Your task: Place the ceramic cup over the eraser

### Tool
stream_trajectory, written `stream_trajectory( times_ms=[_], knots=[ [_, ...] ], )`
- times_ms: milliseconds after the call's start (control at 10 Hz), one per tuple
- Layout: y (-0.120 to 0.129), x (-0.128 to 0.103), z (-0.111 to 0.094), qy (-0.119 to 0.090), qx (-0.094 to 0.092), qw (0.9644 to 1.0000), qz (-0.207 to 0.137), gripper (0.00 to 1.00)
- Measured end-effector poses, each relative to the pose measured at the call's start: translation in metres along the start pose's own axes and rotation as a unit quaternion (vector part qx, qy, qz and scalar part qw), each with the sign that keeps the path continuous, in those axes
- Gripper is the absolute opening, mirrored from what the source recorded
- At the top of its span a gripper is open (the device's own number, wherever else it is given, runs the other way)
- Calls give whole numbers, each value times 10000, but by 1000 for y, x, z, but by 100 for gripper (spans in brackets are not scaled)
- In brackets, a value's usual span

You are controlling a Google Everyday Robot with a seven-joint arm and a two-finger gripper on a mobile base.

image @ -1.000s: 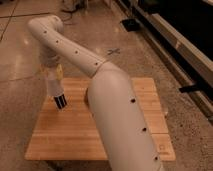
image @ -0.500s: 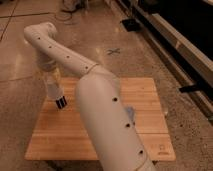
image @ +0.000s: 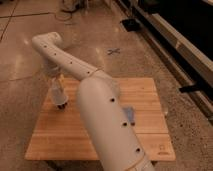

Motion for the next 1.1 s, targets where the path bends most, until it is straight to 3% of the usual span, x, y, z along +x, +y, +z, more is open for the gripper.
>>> stream_trajectory(
  times_ms=[200,300,1100],
  knots=[
    [0,-11,20,-249,31,9997,-3,61],
    [0,-11,20,-260,38,9997,0,66],
    [-1,-12,19,-261,50,9996,-5,67]
  ],
)
